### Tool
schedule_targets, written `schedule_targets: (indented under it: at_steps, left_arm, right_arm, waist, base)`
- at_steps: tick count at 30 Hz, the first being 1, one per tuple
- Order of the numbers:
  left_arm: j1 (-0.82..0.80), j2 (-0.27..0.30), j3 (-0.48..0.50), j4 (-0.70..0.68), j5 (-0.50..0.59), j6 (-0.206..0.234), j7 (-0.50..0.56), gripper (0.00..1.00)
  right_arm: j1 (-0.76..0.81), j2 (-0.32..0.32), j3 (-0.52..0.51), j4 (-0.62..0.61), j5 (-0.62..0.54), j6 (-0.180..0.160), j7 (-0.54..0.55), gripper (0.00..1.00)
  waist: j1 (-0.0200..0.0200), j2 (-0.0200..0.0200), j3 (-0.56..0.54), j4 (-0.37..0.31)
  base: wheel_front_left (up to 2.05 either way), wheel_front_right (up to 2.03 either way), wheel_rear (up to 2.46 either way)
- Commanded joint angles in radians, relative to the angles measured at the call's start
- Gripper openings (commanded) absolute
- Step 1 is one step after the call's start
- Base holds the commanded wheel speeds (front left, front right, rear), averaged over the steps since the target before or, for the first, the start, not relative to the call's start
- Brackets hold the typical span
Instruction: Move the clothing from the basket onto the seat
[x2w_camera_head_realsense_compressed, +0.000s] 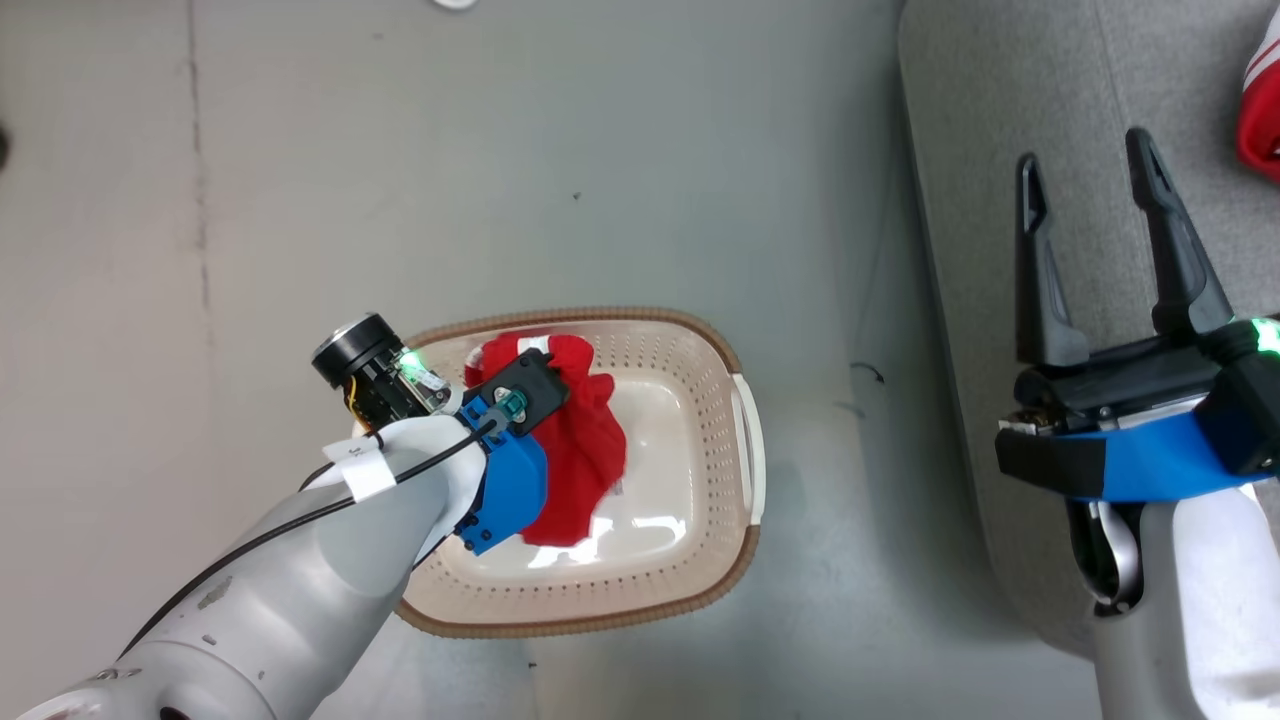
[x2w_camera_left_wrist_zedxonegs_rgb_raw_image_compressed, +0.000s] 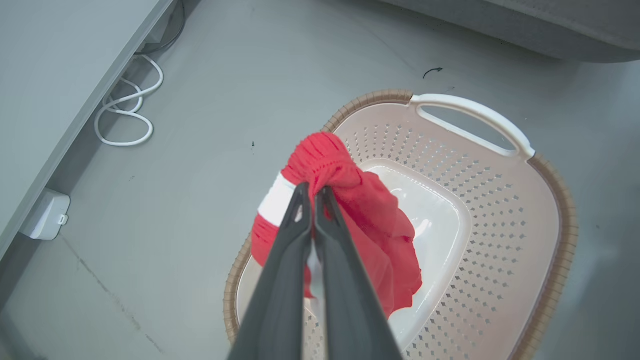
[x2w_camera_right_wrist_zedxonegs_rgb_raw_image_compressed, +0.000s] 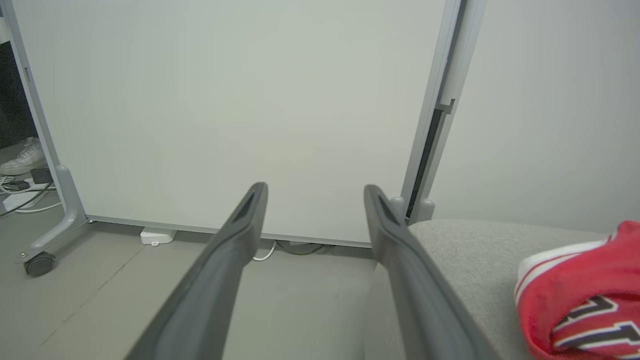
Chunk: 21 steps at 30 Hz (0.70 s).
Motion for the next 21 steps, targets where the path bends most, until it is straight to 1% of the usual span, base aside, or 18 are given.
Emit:
schedule_targets:
  at_steps: [1, 14, 18, 21]
  left_arm:
    - [0.007, 0.001, -0.002, -0.004, -0.013, -0.001, -0.013, 0.0]
    - [-0.006, -0.001, 0.006, -0.044, -0.157, -0.001, -0.098, 0.0]
    - [-0.013, 0.002, 0.04, -0.069, -0.19, -0.001, -0.104, 0.0]
    - [-0.014, 0.014, 0.091, -0.117, -0.178, 0.006, -0.104, 0.0]
  right_arm:
    - [0.018, 0.0, -0.003, 0.006, -0.003, 0.0, -0.001, 1.0]
    - [0.094, 0.0, -0.014, 0.034, -0.006, 0.0, -0.001, 1.0]
    - [0.119, 0.0, -0.017, 0.039, -0.004, 0.0, -0.001, 1.0]
    - [0.135, 0.0, -0.022, 0.043, -0.002, 0.0, -0.001, 1.0]
  waist:
    - [0.0001, 0.0, -0.039, 0.017]
    - [0.0001, 0.0, -0.2, 0.059]
    - [0.0001, 0.0, -0.243, 0.07]
    - [0.0001, 0.0, -0.272, 0.078]
  base:
    - [0.0, 0.0, 0.0]
    - [0.0, 0.0, 0.0]
    - [0.0, 0.0, 0.0]
    - [0.0, 0.0, 0.0]
